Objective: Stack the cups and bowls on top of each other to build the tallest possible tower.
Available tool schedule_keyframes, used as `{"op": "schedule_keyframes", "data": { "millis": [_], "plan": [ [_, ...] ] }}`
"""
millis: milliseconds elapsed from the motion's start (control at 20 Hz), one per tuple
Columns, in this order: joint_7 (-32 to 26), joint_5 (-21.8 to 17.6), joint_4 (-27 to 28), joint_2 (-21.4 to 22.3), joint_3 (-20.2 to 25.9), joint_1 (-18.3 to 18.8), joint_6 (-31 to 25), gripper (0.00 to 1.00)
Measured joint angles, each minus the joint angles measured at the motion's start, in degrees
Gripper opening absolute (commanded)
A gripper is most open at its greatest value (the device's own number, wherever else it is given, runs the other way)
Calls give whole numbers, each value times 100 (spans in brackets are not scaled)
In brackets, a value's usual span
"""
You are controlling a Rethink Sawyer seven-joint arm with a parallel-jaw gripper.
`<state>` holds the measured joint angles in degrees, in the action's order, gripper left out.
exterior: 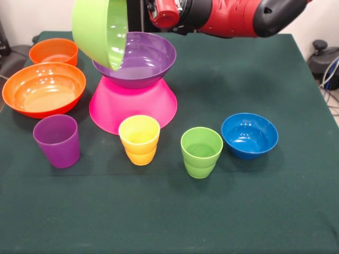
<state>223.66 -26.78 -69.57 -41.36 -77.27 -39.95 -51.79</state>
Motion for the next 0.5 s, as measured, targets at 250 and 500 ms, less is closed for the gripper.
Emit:
{"op": "schedule_keyframes", "data": {
  "millis": [250,500],
  "plan": [
    [0,118,27,-7,0,-2,-44,0],
    [0,143,74,-78,-1,-46,-135,0]
  ]
}}
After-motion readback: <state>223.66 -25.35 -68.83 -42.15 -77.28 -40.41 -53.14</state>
